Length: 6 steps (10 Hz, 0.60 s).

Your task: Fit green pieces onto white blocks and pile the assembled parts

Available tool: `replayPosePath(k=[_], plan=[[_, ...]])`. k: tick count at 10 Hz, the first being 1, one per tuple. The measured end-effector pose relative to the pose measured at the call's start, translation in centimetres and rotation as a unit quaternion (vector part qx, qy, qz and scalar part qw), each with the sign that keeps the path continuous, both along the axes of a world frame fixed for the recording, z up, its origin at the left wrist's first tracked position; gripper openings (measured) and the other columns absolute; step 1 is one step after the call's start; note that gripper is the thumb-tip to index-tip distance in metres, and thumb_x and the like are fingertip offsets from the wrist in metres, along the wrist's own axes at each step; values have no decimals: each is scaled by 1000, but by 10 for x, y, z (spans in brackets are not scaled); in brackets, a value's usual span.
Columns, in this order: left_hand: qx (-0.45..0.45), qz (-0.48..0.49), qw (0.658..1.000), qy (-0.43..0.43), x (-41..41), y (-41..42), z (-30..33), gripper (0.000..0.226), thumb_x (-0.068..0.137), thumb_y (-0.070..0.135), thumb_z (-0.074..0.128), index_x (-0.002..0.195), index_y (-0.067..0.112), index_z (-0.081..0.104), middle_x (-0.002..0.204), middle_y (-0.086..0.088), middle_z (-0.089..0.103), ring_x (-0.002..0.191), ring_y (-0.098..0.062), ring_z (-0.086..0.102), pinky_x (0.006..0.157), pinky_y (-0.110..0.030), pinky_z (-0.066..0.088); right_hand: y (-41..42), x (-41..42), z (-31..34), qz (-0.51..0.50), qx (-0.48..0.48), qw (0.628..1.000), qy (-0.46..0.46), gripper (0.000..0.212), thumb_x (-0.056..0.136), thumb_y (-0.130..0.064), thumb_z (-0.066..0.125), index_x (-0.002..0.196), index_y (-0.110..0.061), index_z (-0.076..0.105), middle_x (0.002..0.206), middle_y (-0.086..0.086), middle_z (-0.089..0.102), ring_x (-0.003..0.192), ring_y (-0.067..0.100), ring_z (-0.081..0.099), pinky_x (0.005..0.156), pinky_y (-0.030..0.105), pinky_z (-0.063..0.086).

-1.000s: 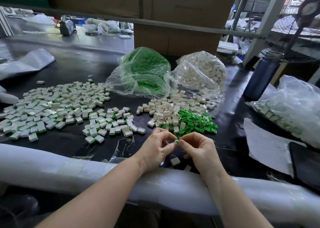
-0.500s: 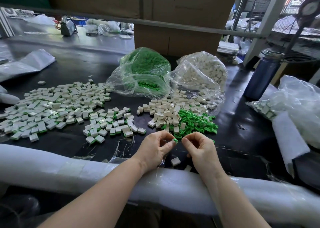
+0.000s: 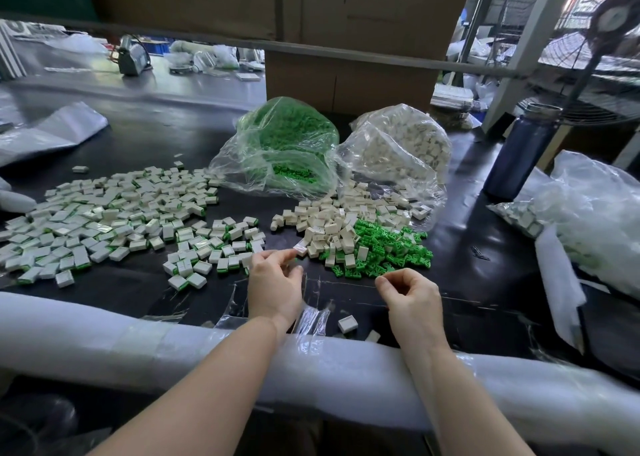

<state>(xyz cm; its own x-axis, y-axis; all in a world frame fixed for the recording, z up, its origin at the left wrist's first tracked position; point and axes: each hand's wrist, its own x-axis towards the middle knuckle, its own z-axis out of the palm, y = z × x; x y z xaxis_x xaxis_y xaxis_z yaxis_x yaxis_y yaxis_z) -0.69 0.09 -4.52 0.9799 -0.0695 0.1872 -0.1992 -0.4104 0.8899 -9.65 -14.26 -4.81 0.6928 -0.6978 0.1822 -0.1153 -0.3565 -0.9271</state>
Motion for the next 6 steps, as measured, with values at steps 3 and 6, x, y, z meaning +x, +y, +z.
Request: replayPosePath(k=[3, 6], plan=[[82, 16, 995, 50, 2, -2, -2, 45, 89, 12, 59, 128, -6, 46, 146, -13, 19, 131, -31, 33, 105, -29, 31, -6, -2, -4, -72, 8, 997, -4, 14, 84, -14, 66, 71, -16, 63, 69, -1, 62, 67, 12, 55, 61, 24, 39], [129, -26, 991, -28, -2, -1, -5, 55, 91, 16, 56, 140, 2, 36, 155, -2, 12, 143, -18, 11, 112, -23, 15, -7, -6, 0, -151, 22, 985, -77, 24, 85, -14, 66, 65, -24, 58, 63, -5, 60, 61, 9, 55, 57, 20, 39]])
